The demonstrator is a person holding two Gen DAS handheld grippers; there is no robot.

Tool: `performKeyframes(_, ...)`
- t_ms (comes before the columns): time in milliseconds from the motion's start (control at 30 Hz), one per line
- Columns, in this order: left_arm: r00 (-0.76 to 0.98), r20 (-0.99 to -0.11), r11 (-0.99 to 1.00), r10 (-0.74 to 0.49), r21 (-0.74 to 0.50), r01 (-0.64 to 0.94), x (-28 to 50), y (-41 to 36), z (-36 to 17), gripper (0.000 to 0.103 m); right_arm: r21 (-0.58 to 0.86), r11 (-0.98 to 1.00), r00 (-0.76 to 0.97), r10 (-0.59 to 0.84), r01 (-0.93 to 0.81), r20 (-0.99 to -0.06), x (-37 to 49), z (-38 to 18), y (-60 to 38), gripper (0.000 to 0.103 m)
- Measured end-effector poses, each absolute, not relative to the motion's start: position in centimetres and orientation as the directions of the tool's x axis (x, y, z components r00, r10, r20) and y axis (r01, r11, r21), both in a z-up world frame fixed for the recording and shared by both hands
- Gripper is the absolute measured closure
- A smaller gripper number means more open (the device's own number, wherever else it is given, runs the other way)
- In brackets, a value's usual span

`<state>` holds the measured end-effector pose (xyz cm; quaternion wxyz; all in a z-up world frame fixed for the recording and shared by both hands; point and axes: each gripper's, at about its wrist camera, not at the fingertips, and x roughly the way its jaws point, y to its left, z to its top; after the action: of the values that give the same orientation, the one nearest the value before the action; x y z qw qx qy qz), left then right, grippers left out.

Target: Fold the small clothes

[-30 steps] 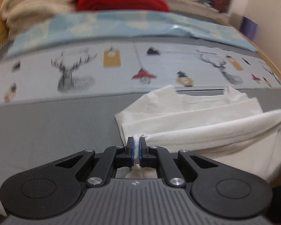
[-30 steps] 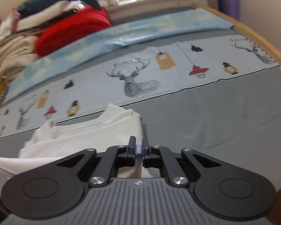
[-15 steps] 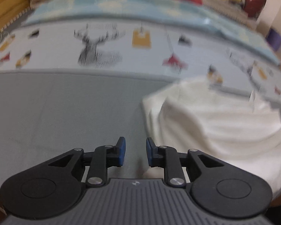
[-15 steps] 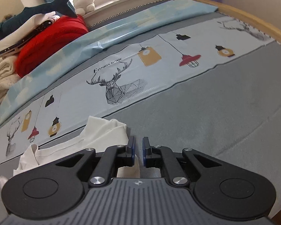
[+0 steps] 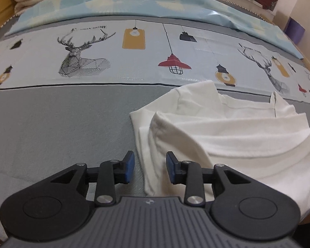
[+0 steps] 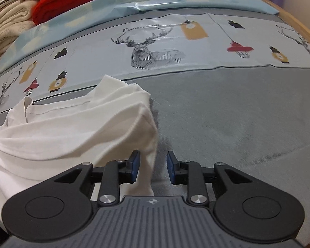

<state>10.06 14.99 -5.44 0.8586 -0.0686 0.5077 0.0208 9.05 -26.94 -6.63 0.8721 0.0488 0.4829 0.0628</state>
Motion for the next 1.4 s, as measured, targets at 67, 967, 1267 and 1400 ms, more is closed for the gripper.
performKeyframes(67, 0.486, -0.873, 0.988, -0.042, -0.109, -0.110, 10.8, 14.9, -5.7, 0.066, 0.158, 0.986, 0.536, 0.163, -0.055, -0.828, 9.8, -6.7, -26.8, 0.074)
performKeyframes(967, 0.646, -0.760, 0.990, 0.074, -0.020, -0.138, 14.6, 14.6, -4.9, 0.094, 0.244, 0.968, 0.743, 0.124, 0.054, -0.658, 13.2, -3.6, -27.8, 0.098)
performKeyframes(1267, 0.609, -0.787, 0.984, 0.094, -0.019, -0.176, 15.5, 15.0, -5.6, 0.082, 0.177, 0.979, 0.706, 0.052, 0.104, -0.706, 14.8, -4.8, -25.6, 0.080)
performKeyframes(1400, 0.555, -0.832, 0.970, 0.016, -0.121, -0.209, 15.5, 16.7, -6.7, 0.076, 0.183, 0.981, 0.659, 0.092, 0.070, -0.746, 14.4, -5.6, -25.7, 0.077)
